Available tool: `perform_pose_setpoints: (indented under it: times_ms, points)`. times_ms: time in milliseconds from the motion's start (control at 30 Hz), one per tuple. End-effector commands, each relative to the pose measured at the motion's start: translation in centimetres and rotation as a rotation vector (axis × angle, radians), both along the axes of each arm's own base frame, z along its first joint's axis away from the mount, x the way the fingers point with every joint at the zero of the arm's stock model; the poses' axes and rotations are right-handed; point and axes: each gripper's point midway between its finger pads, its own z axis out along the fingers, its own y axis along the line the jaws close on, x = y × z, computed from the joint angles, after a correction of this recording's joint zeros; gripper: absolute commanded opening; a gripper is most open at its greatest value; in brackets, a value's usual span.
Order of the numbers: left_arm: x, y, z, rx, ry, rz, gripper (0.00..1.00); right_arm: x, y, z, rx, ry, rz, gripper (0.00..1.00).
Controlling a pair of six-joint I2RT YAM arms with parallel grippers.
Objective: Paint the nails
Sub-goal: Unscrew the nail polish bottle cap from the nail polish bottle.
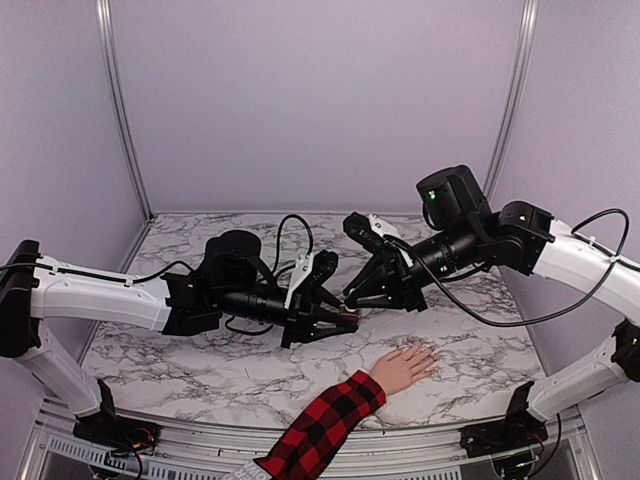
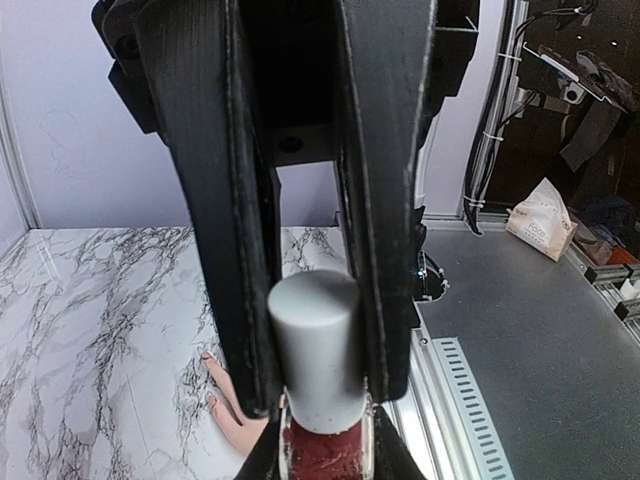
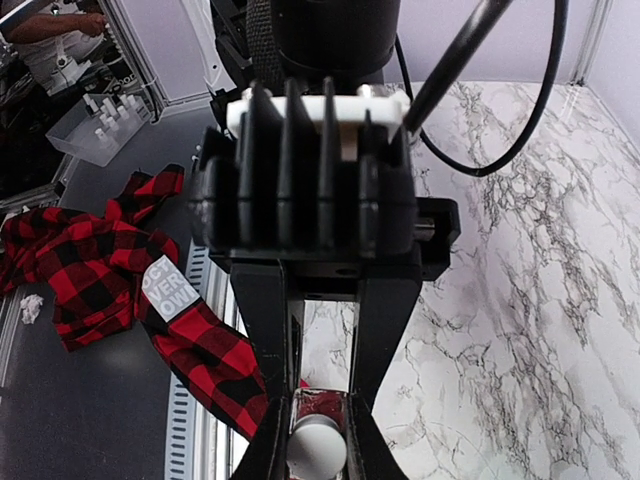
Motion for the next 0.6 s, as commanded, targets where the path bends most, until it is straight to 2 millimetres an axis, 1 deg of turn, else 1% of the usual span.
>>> perform_pose_setpoints:
  times_ms: [0,133,200,300,367,400,467,567]
  points:
    - [-2.0,-0.9,1.3,-0.04,-0.025,-0.099,0.0,0.6,1.4,4.3,0.132,-0.109,0.027,0.0]
    - [-1.8,-1.0,1.2,-0.036,-0.027,-0.092,0.0,0.5,1.5,4.1,0.129,-0.103,0.038,0.01]
    - [-1.4,-0.9,1.4,-0.039,-0.043,-0.06,0.0,0.8,1.5,3.8,0.12,-0.1,0.021,0.12]
    - [-0.1,-0.8,1.8,-0.042,-0.077,0.021,0.0,1.4,1.6,3.7,0.112,-0.1,-0.017,0.33]
    - [1.2,-0.6,1.9,-0.037,-0.098,0.099,0.0,2.1,1.5,3.8,0.11,-0.104,-0.067,0.42]
    - [1.9,-0.6,1.8,-0.033,-0.107,0.143,0.0,2.5,1.5,3.9,0.114,-0.106,-0.094,0.46]
    - [3.5,-0.3,1.6,-0.02,-0.123,0.235,0.0,3.5,1.4,3.7,0.111,-0.117,-0.154,0.51]
    - [4.8,-0.1,1.3,-0.011,-0.131,0.312,0.0,4.6,1.2,3.1,0.089,-0.112,-0.216,0.54]
